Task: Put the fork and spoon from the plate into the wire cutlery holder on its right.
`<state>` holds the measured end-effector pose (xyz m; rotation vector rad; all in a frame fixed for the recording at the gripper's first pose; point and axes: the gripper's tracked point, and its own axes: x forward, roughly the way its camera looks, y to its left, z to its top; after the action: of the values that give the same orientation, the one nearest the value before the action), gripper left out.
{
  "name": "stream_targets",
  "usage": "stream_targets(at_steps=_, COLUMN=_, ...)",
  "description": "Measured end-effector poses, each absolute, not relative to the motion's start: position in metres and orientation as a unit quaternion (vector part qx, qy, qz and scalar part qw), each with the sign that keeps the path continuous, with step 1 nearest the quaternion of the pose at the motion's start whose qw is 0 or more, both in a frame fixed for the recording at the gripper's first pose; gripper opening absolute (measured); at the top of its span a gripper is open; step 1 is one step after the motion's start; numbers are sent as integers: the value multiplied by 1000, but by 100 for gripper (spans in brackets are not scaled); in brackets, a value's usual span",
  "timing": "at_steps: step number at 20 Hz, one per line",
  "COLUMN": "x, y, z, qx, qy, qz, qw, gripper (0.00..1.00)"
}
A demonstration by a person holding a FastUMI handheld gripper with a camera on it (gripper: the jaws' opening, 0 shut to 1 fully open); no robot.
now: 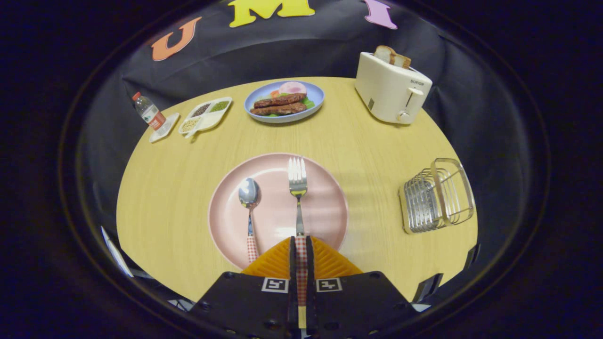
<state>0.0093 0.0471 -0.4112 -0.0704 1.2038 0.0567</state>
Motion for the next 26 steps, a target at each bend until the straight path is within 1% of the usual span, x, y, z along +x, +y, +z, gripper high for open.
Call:
stream_targets(at_steps=7, x=1, y=-5, z=-350, qx=-29, qy=573, qz=25, qw=819, gripper=7)
stream_targets(at_steps=15, x=5, y=-100, z=-286, qx=-45, qy=590, qz=-2, qw=806, gripper=6)
stream_targets(at_steps=21, x=-6, y=-129, z=-284, qx=-37, qy=628, qz=0, qw=777, gripper=7)
stream_targets(at_steps=26, x=-13, y=-147, z=-302, qx=-55, qy=678, qz=-2, qw=733, gripper=7)
